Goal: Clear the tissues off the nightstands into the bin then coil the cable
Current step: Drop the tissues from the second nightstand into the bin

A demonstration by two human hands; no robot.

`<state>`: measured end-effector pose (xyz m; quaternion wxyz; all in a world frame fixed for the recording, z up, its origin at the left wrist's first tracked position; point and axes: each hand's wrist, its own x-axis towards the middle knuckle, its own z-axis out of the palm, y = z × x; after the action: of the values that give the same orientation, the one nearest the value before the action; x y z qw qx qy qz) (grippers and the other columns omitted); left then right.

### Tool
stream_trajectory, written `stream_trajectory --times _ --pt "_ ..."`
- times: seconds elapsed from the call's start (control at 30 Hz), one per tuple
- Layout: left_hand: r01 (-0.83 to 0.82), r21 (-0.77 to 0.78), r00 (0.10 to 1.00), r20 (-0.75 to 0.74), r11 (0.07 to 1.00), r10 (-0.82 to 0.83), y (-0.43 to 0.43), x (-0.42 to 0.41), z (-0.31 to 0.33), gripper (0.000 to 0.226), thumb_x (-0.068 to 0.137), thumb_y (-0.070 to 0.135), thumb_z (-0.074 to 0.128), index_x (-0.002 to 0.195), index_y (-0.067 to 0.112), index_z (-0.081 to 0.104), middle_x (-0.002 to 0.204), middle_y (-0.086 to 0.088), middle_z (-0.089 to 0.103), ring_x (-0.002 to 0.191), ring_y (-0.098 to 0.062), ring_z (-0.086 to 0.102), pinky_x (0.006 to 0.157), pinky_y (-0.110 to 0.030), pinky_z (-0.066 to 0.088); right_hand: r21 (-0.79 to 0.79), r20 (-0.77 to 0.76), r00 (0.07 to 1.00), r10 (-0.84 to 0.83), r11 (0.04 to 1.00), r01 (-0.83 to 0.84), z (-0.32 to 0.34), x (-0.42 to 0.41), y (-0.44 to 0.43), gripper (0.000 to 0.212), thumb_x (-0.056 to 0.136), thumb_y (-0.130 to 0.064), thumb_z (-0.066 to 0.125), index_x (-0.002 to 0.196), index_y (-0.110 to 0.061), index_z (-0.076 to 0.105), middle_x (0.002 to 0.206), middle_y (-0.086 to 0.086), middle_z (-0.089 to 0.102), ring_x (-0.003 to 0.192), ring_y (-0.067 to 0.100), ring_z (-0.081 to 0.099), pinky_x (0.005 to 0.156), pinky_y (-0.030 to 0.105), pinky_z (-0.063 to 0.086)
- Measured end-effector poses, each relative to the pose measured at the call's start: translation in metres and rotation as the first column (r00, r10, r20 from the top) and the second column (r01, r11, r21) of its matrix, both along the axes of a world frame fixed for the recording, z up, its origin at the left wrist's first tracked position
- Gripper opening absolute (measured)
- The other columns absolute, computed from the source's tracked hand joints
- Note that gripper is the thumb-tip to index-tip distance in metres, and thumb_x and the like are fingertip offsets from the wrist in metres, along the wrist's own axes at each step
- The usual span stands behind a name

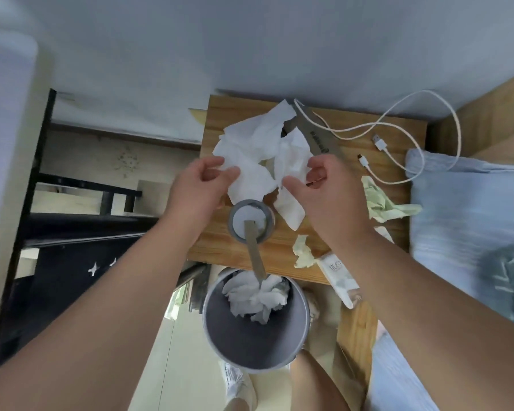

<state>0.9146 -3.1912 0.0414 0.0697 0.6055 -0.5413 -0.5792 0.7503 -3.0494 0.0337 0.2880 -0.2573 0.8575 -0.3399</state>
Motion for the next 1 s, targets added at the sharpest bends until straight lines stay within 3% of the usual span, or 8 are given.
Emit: stream_trajectory --times 0.13,0.2,0.3,0.47,0.6,0.73,0.83,1.0 --pt "0.089 0.014 0.996 0.002 0.996 -0.089 -0.007 -0.019 -0.011 0.077 0.088 0.029 0.088 0.153 0.038 0.049 0.116 -0.001 0.073 0.104 -0.021 0.076 0.087 -0.044 0.066 0.039 -0.045 0.999 0.017 0.999 -0.015 -0.009 0.000 -0.012 0.021 0.093 -0.041 0.074 0.091 -0.020 0.069 0.082 -0.005 0.069 0.072 0.010 0.063 0.059 0.027 0.045" --pt "0.136 0.002 0.991 0.004 0.991 -0.136 -0.005 -0.025 -0.013 0.067 0.089 0.021 0.086 0.145 0.044 0.056 0.112 0.001 0.073 0.100 -0.019 0.077 0.081 -0.040 0.068 0.026 -0.037 0.999 0.007 1.000 -0.006 -0.008 -0.002 -0.012 0.022 0.095 -0.033 0.070 0.082 -0.017 0.067 0.076 -0.002 0.069 0.068 0.015 0.064 0.057 0.030 0.047" --pt "0.161 -0.094 0.987 0.001 0.982 -0.162 -0.003 -0.028 -0.012 0.035 0.095 0.017 0.078 0.116 0.045 0.070 0.102 0.015 0.077 0.098 -0.013 0.078 0.079 -0.035 0.068 -0.021 0.043 0.997 -0.067 0.997 0.068 0.001 -0.009 -0.007 0.014 0.097 -0.032 0.067 0.090 -0.020 0.071 0.084 -0.009 0.073 0.077 0.008 0.069 0.064 0.028 0.056" --pt "-0.039 -0.071 0.988 -0.149 0.997 0.028 -0.008 -0.021 0.005 0.034 0.100 0.013 0.073 0.130 0.030 0.072 0.113 0.007 0.077 0.102 -0.012 0.078 0.075 -0.025 0.066 -0.119 0.100 0.982 -0.159 0.978 0.170 0.021 -0.024 0.003 0.003 0.097 -0.033 0.066 0.097 -0.035 0.069 0.090 -0.020 0.074 0.086 -0.005 0.070 0.067 0.019 0.057" --pt "-0.098 -0.055 0.968 -0.236 0.994 0.082 -0.005 -0.012 0.028 0.033 0.103 0.013 0.069 0.134 0.024 0.071 0.123 0.004 0.078 0.110 -0.013 0.078 0.087 -0.034 0.066 -0.182 0.175 0.965 -0.195 0.957 0.227 0.042 -0.026 0.012 0.014 0.099 -0.032 0.064 0.092 -0.044 0.067 0.094 -0.029 0.074 0.091 -0.008 0.071 0.065 0.013 0.058" --pt "-0.204 -0.051 0.929 -0.325 0.978 0.177 0.004 0.000 0.048 0.023 0.106 0.015 0.066 0.121 0.030 0.076 0.119 0.007 0.081 0.111 -0.012 0.078 0.085 -0.031 0.066 -0.217 0.205 0.956 -0.210 0.943 0.254 0.062 -0.021 0.027 0.012 0.100 -0.031 0.065 0.102 -0.040 0.071 0.097 -0.028 0.076 0.093 -0.008 0.071 0.066 0.010 0.057" --pt "-0.286 -0.063 0.909 -0.333 0.956 0.250 0.017 0.019 0.056 0.022 0.107 0.018 0.065 0.113 0.035 0.077 0.112 0.013 0.082 0.106 -0.009 0.079 0.079 -0.024 0.065 -0.255 0.222 0.946 -0.238 0.922 0.292 0.076 -0.014 0.045 0.011 0.099 -0.028 0.066 0.101 -0.035 0.073 0.091 -0.026 0.077 0.080 -0.008 0.071 0.059 0.006 0.050" --pt "-0.505 0.013 0.834 -0.248 0.863 0.492 0.046 0.063 0.050 0.018 0.106 0.020 0.066 0.115 0.031 0.077 0.112 0.010 0.082 0.101 -0.009 0.080 0.073 -0.022 0.063 -0.240 0.235 0.931 -0.278 0.912 0.333 0.098 0.017 0.087 0.008 0.090 -0.036 0.067 0.090 -0.034 0.074 0.086 -0.013 0.079 0.074 0.006 0.073 0.065 0.026 0.056"
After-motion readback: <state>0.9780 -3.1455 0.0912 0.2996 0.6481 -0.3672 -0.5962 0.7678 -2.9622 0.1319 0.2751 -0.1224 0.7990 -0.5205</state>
